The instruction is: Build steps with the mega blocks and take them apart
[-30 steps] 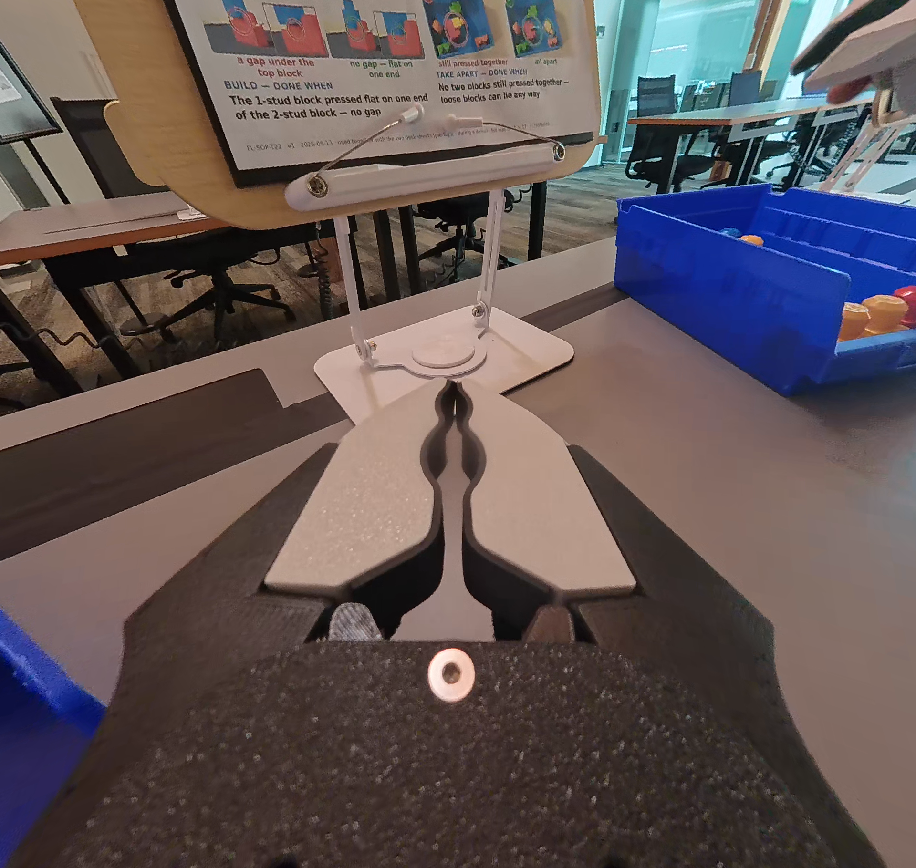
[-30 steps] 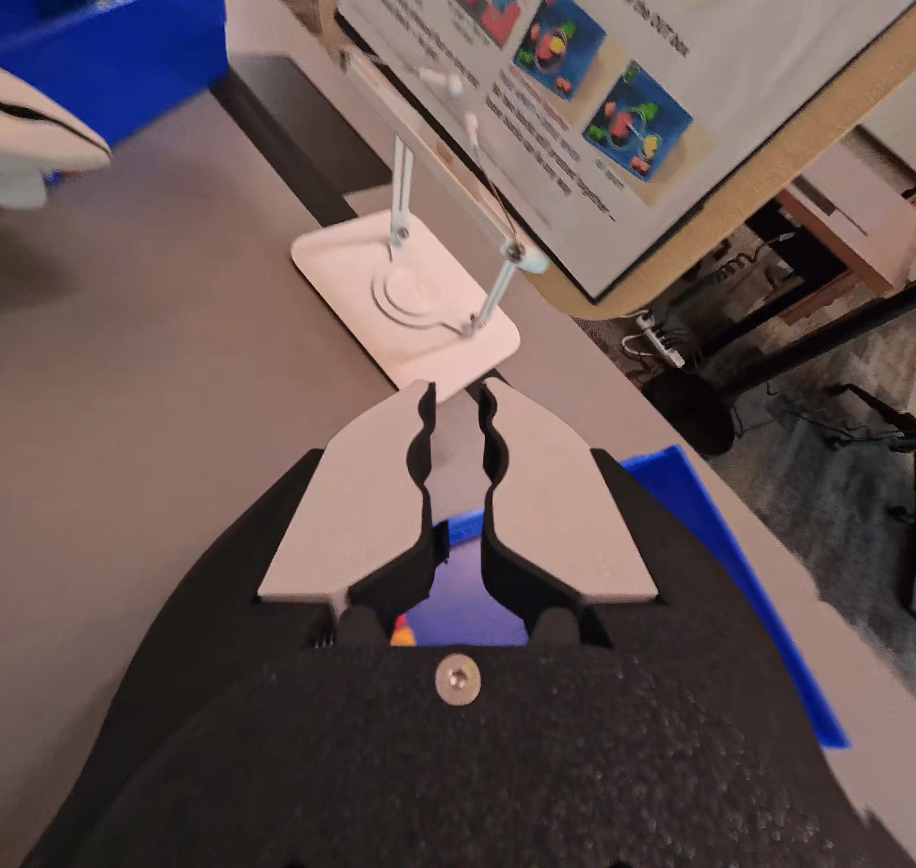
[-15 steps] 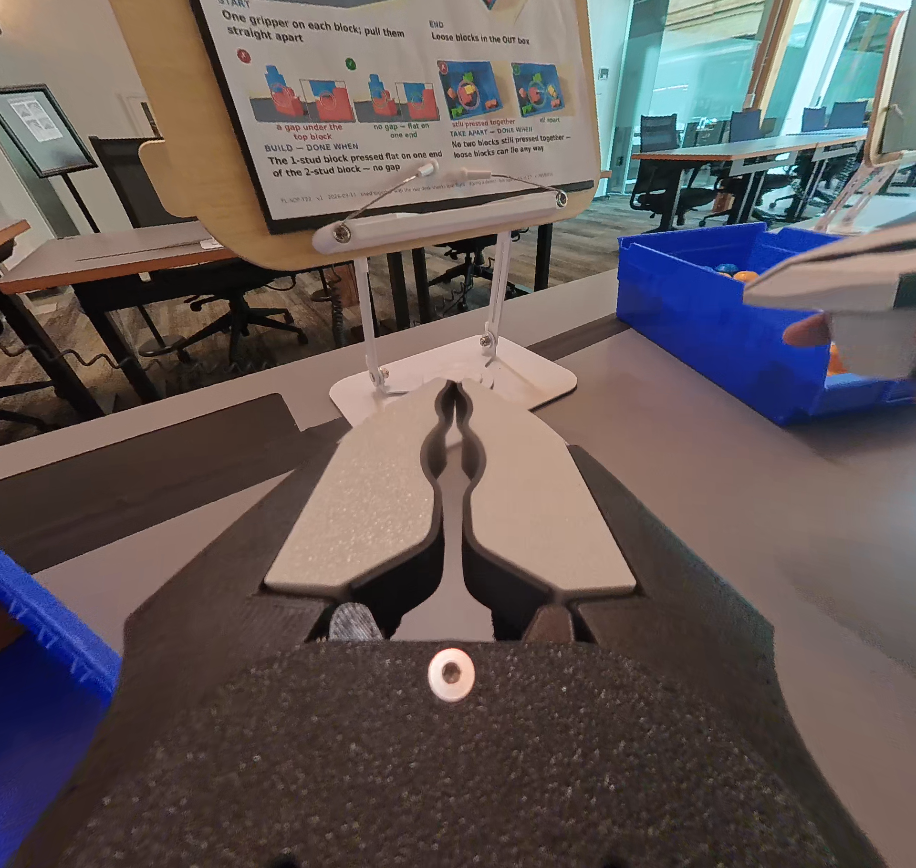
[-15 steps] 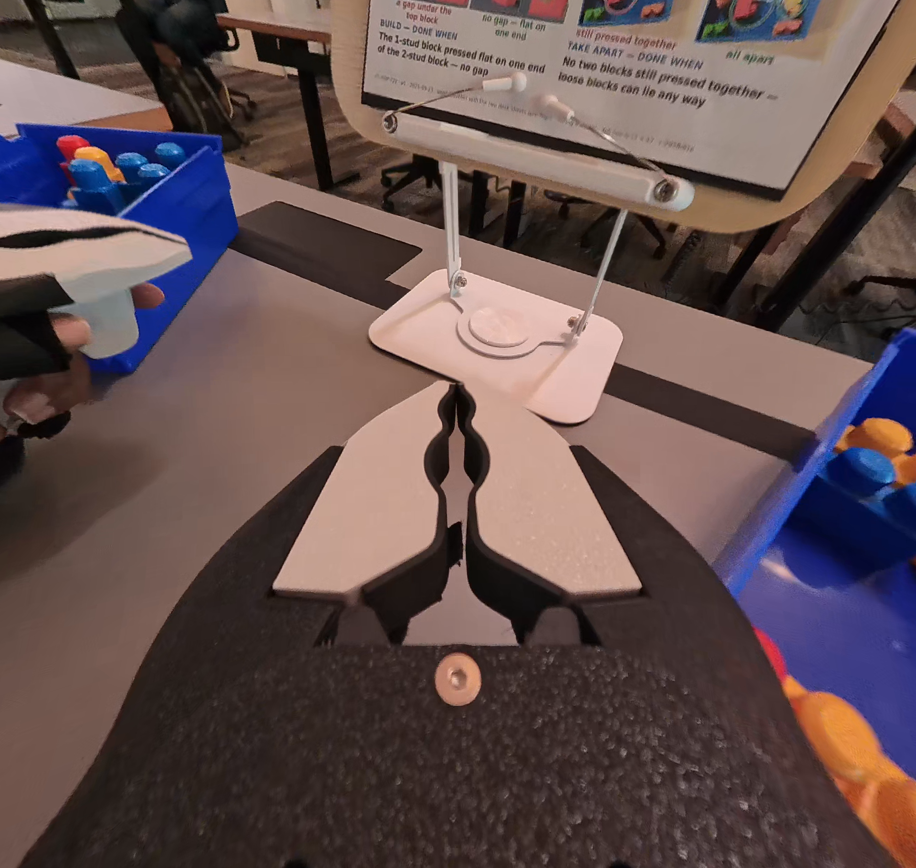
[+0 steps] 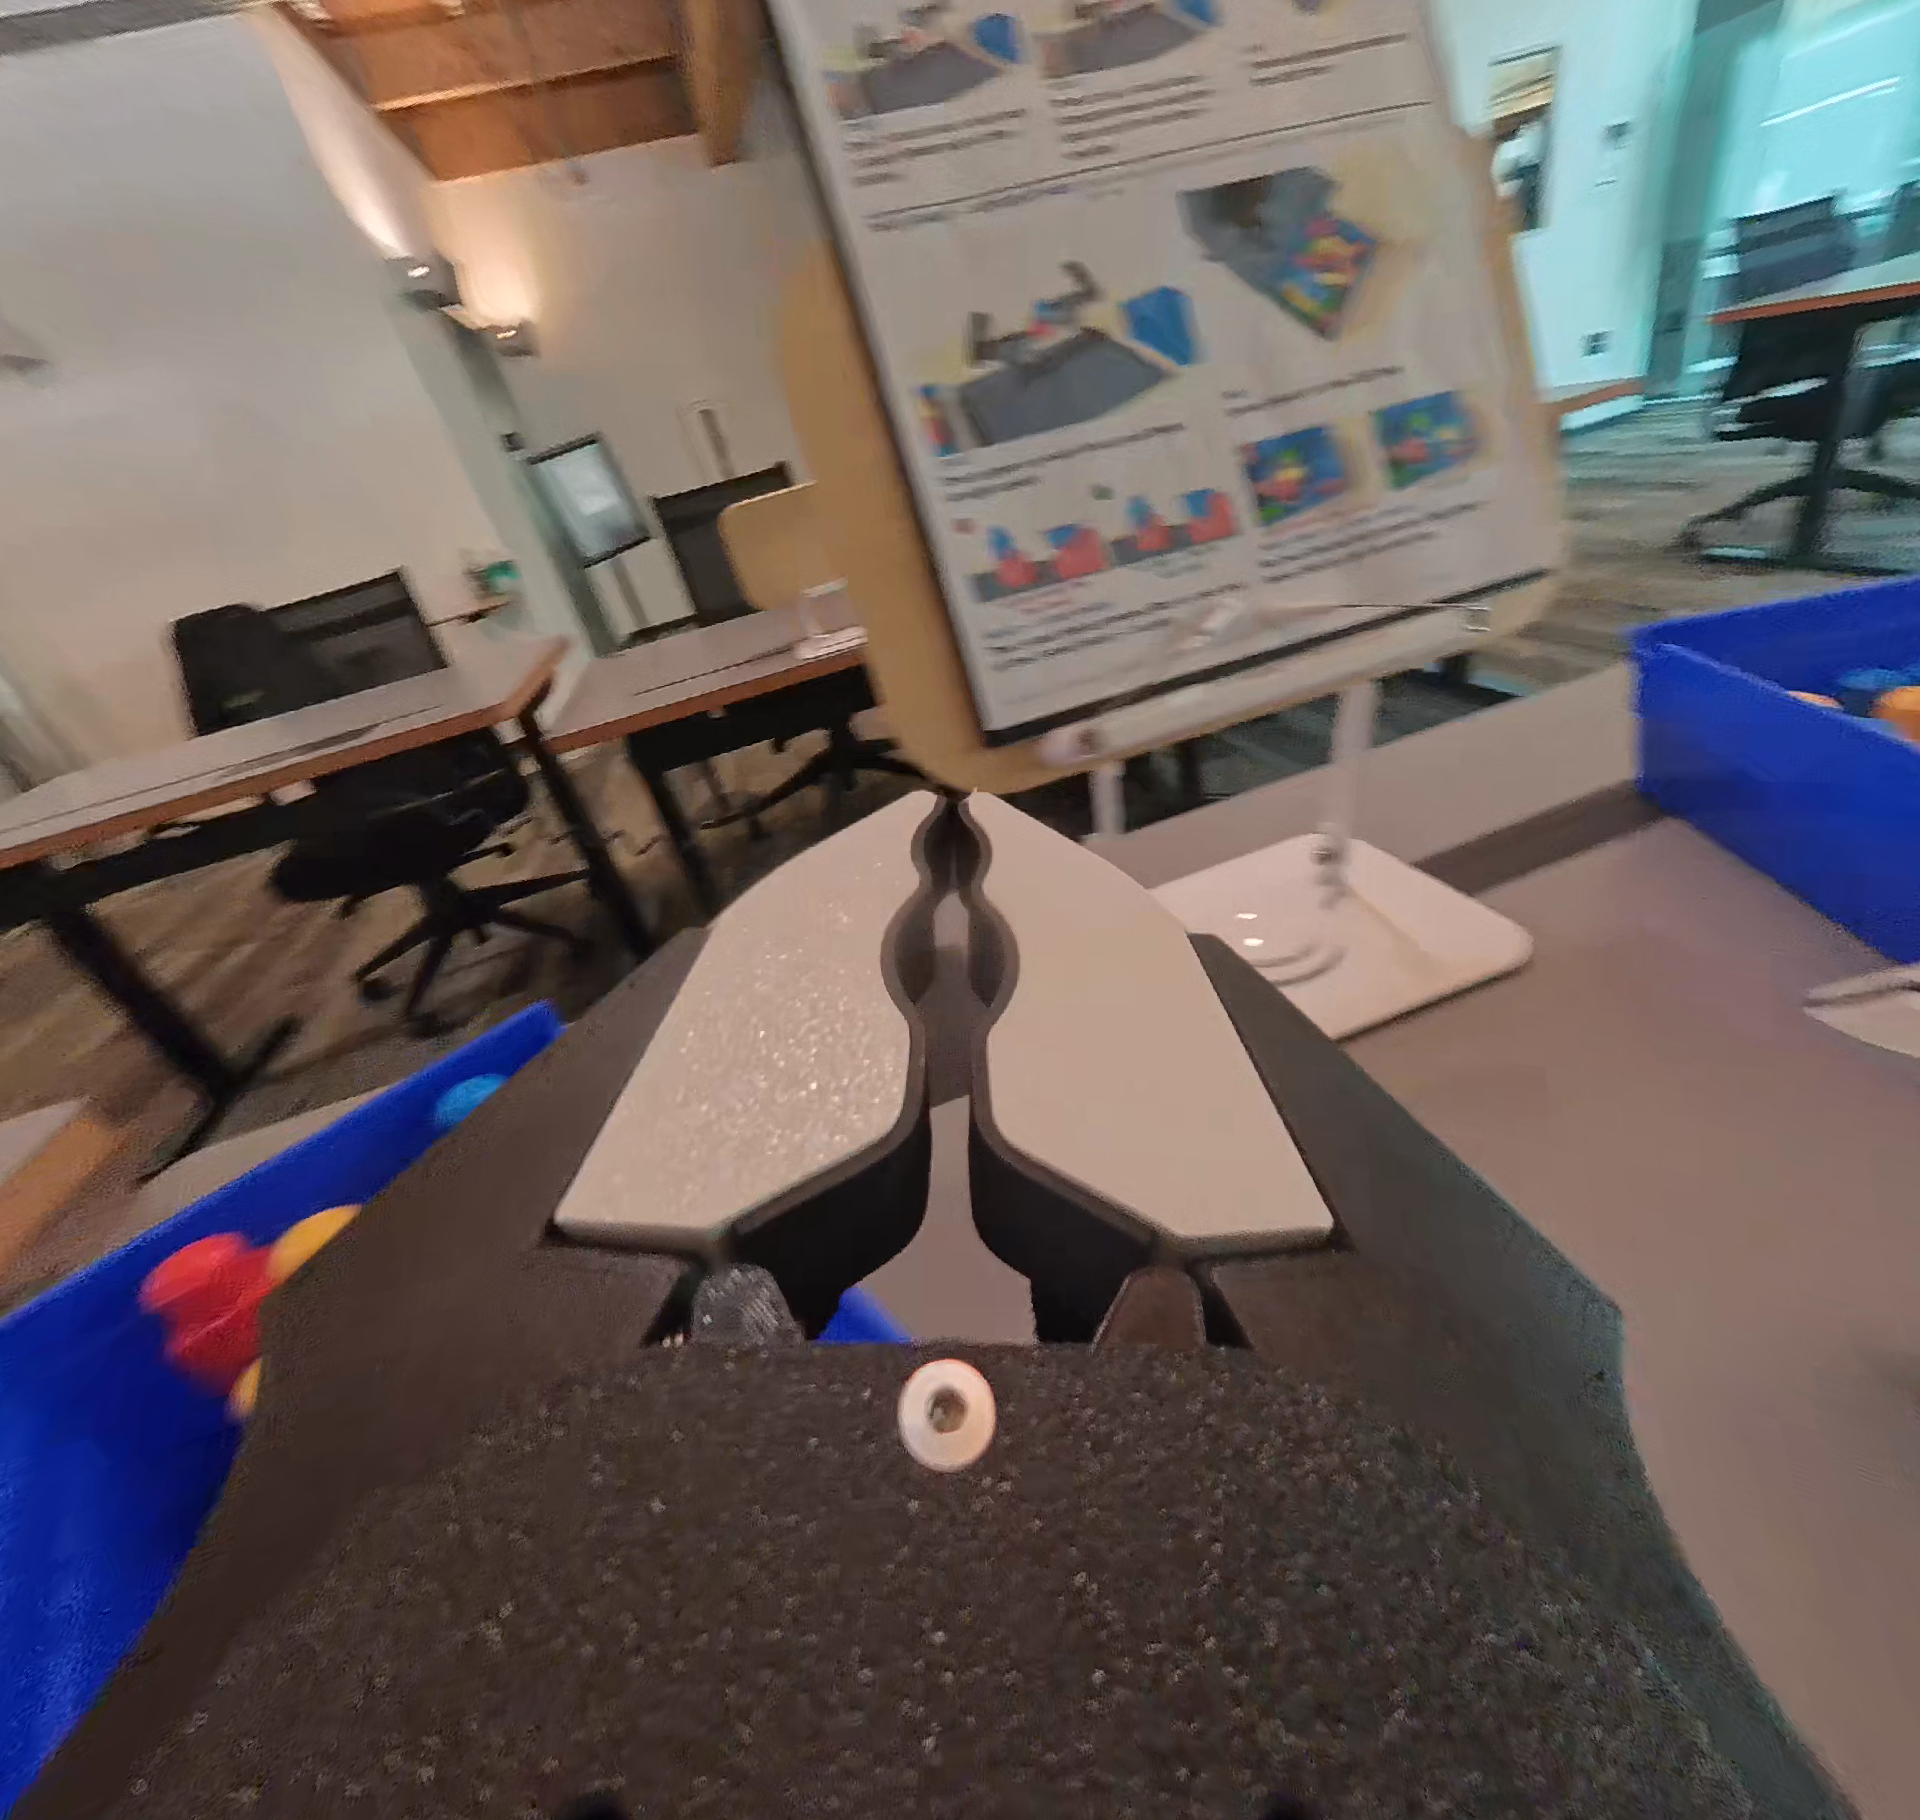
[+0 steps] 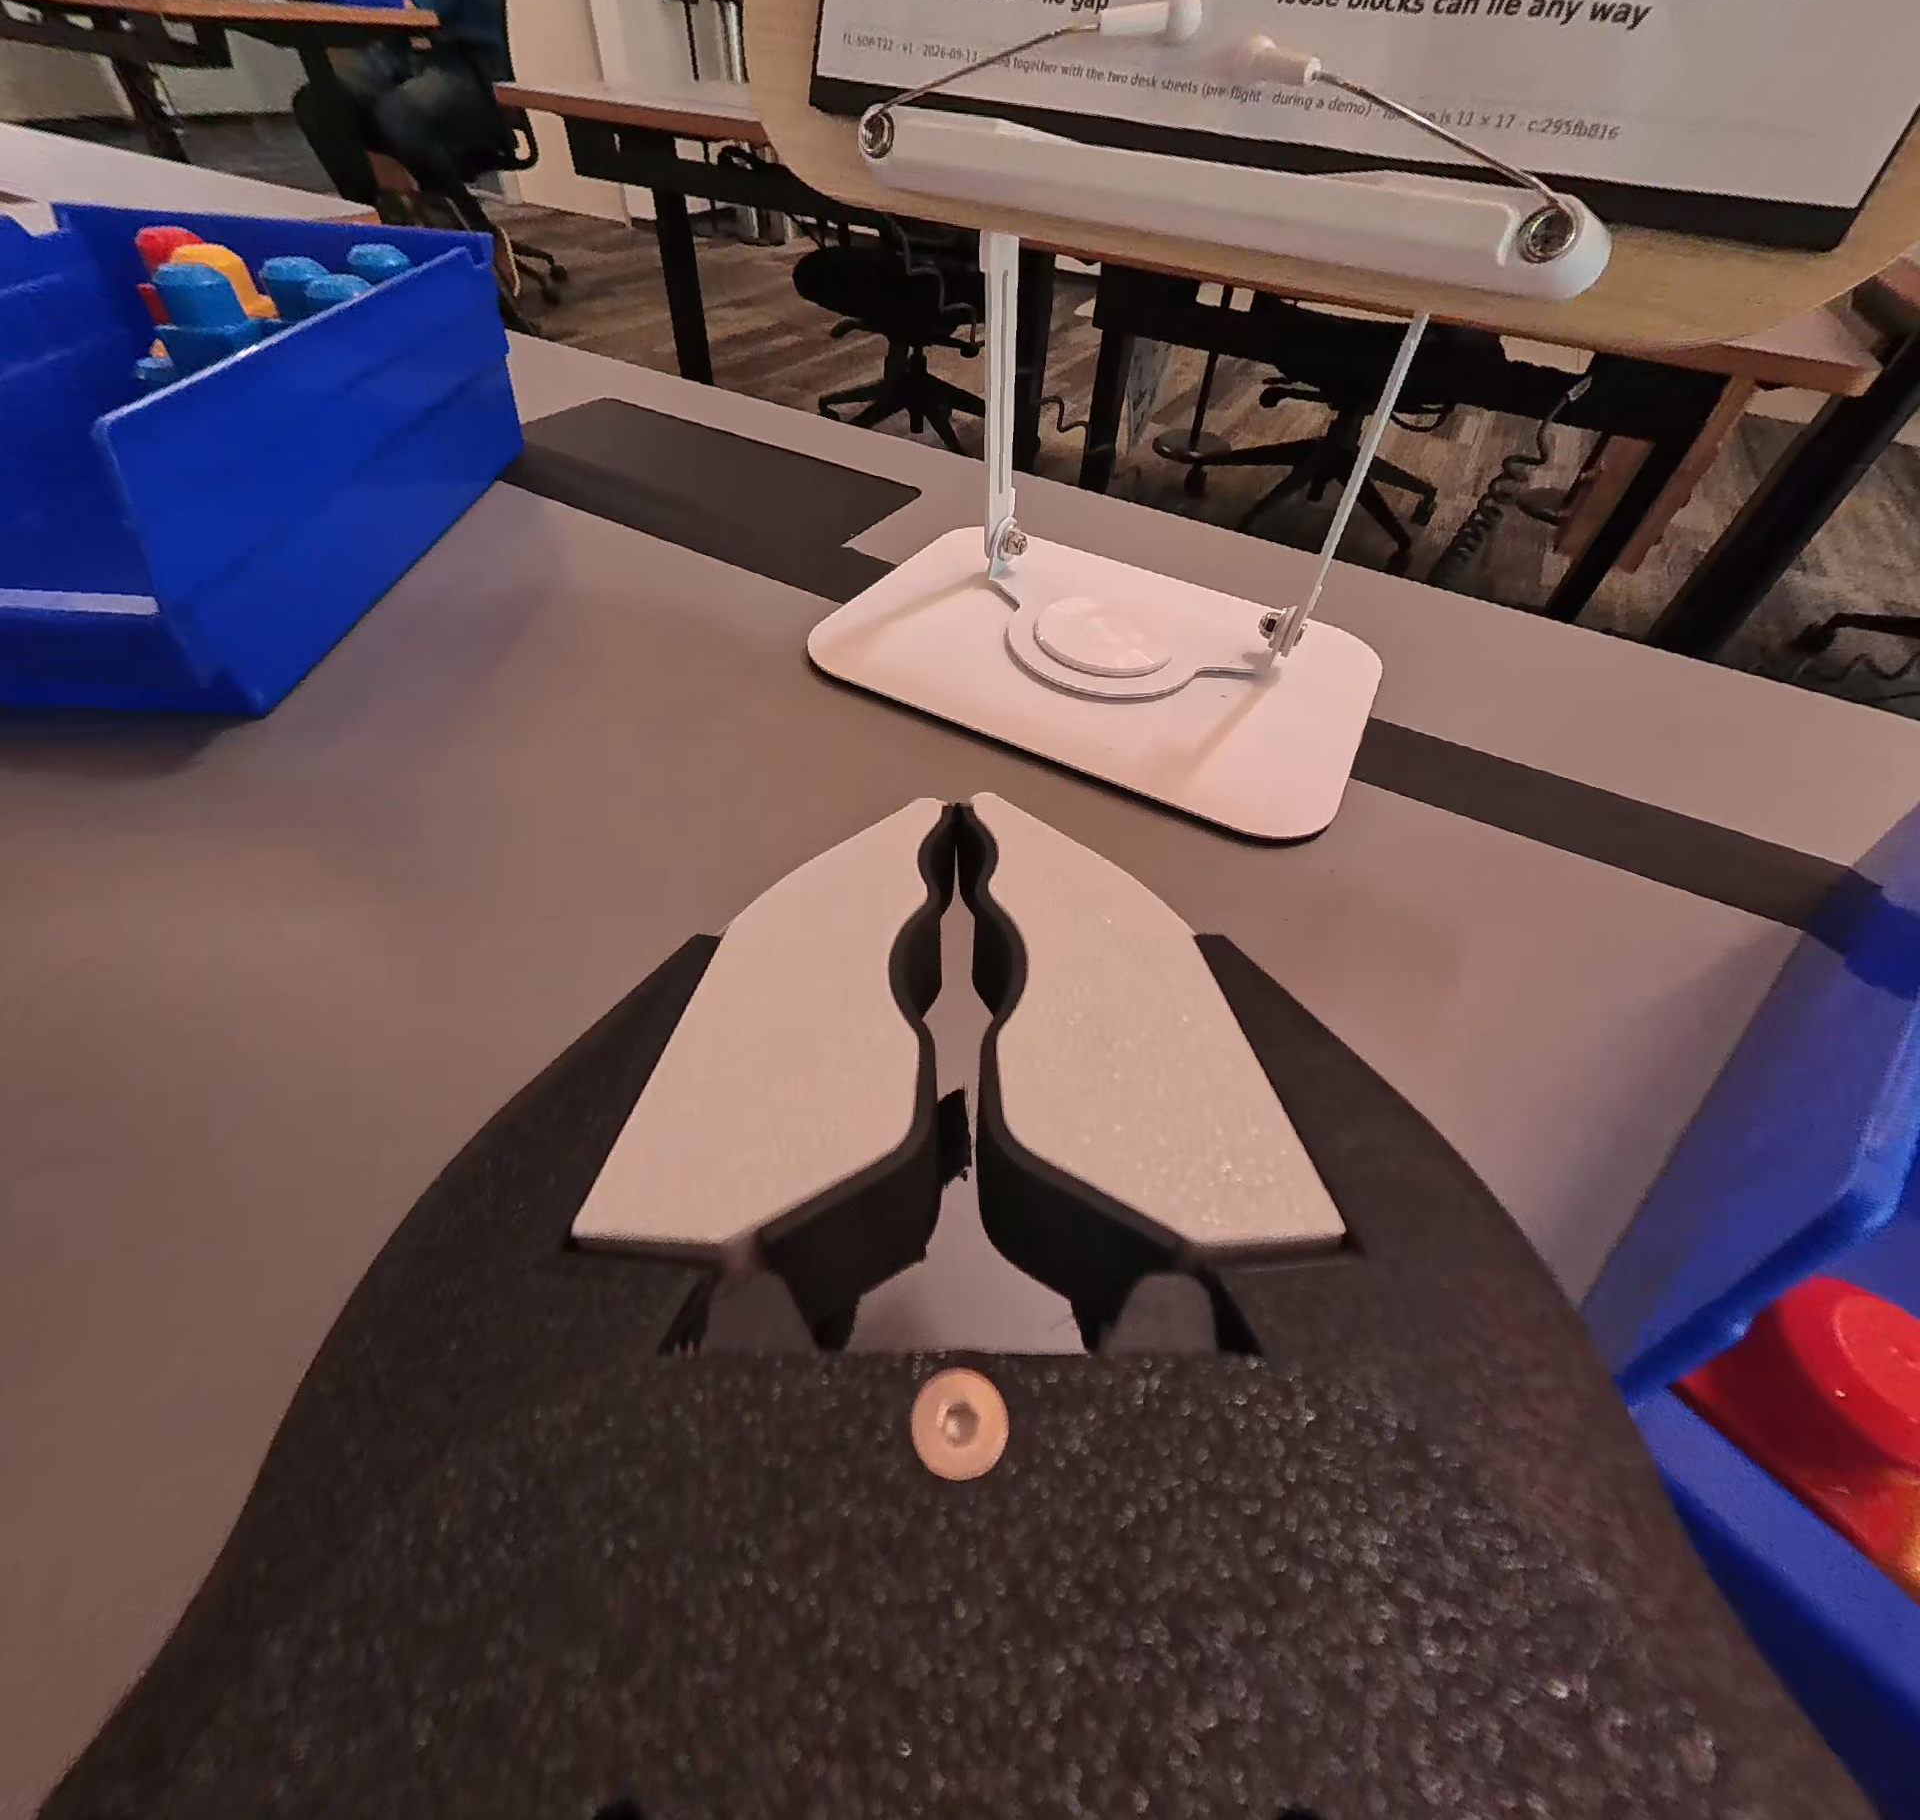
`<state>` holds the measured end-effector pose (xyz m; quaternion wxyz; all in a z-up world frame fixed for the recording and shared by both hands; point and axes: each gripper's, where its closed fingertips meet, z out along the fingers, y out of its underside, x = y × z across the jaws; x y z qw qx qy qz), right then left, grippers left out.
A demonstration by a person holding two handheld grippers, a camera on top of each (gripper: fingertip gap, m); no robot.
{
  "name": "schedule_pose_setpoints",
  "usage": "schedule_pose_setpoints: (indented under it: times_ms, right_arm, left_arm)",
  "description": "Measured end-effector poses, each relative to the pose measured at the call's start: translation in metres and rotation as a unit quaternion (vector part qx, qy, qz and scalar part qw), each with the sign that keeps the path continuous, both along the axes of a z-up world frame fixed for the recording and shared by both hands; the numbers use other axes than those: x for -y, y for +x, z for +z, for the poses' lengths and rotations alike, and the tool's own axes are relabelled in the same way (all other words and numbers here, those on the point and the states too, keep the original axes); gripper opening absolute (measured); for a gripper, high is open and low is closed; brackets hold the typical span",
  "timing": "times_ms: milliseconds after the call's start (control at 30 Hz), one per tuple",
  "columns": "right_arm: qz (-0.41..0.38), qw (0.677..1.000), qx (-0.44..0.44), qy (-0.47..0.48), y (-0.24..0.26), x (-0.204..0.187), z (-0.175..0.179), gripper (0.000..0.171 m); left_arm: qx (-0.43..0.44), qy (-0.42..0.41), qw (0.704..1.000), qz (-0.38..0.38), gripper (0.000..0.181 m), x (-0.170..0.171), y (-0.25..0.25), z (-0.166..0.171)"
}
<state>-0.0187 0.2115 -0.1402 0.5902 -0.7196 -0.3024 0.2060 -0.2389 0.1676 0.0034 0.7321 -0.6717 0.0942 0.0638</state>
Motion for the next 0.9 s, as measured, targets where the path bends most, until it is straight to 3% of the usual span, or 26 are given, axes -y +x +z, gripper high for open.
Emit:
schedule_pose_setpoints:
  times_ms: [167, 367, 600, 900]
  right_arm:
    - [0.013, 1.0, 0.002, -0.001, -0.004, 0.004, -0.002, 0.0]
    - [0.025, 1.0, 0.009, -0.006, -0.009, 0.007, -0.006, 0.0]
    - [0.037, 0.999, 0.01, -0.009, -0.012, 0.01, -0.008, 0.0]
    - [0.048, 0.999, 0.017, -0.008, -0.016, 0.013, -0.012, 0.0]
  left_arm:
    - [0.059, -0.019, 0.992, 0.107, 0.021, 0.005, -0.096, 0.005]
    - [0.122, -0.106, 0.969, 0.189, 0.05, -0.006, -0.18, -0.051]
    - [0.133, -0.204, 0.941, 0.234, 0.064, -0.028, -0.218, -0.123]
    - [0.101, -0.269, 0.916, 0.281, 0.057, -0.051, -0.239, -0.169]
